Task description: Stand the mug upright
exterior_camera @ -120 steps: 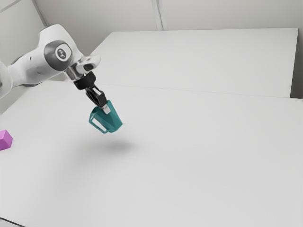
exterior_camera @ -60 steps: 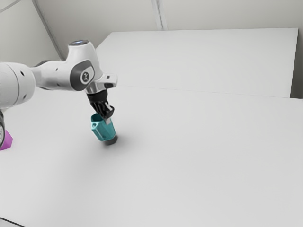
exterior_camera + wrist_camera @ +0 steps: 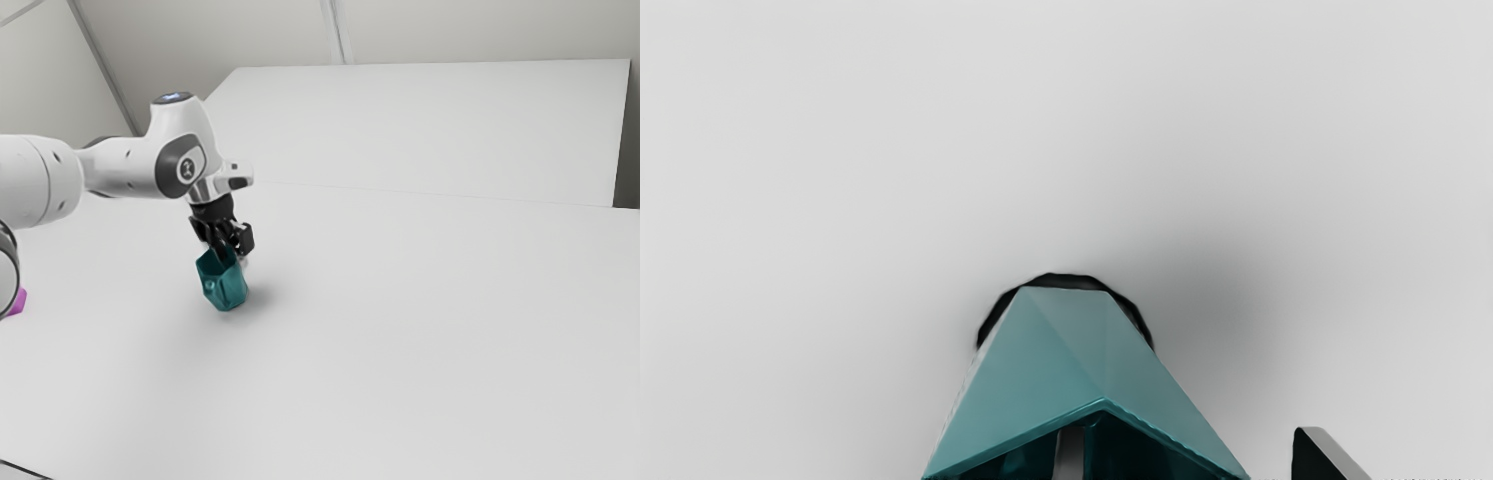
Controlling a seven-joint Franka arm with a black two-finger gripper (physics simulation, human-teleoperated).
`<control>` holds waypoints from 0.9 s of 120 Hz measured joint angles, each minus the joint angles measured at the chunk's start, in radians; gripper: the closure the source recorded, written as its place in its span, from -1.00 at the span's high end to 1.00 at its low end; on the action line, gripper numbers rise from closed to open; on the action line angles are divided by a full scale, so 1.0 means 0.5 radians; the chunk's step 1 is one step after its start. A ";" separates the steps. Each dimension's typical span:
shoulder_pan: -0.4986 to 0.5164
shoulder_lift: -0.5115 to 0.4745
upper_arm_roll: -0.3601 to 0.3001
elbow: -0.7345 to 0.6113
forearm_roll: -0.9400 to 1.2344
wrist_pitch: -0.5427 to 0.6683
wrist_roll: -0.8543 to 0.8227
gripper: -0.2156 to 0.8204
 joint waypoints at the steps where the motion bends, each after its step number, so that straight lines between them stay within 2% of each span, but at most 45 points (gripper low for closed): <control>1: 0.000 -0.007 0.000 0.001 -0.001 -0.001 -0.002 0.06; 16: 0.000 -0.130 0.005 0.047 -0.050 -0.073 -0.031 0.29; 25: 0.002 -0.148 0.006 0.194 -0.073 -0.174 -0.045 0.38; 39: 0.003 -0.133 0.006 0.510 -0.090 -0.386 -0.065 0.47; 59: 0.003 -0.170 0.004 0.755 -0.095 -0.648 -0.089 0.53; 79: 0.002 -0.227 0.005 0.815 -0.095 -0.803 -0.106 0.56; 108: 0.003 -0.231 0.006 0.818 -0.099 -0.884 -0.123 0.58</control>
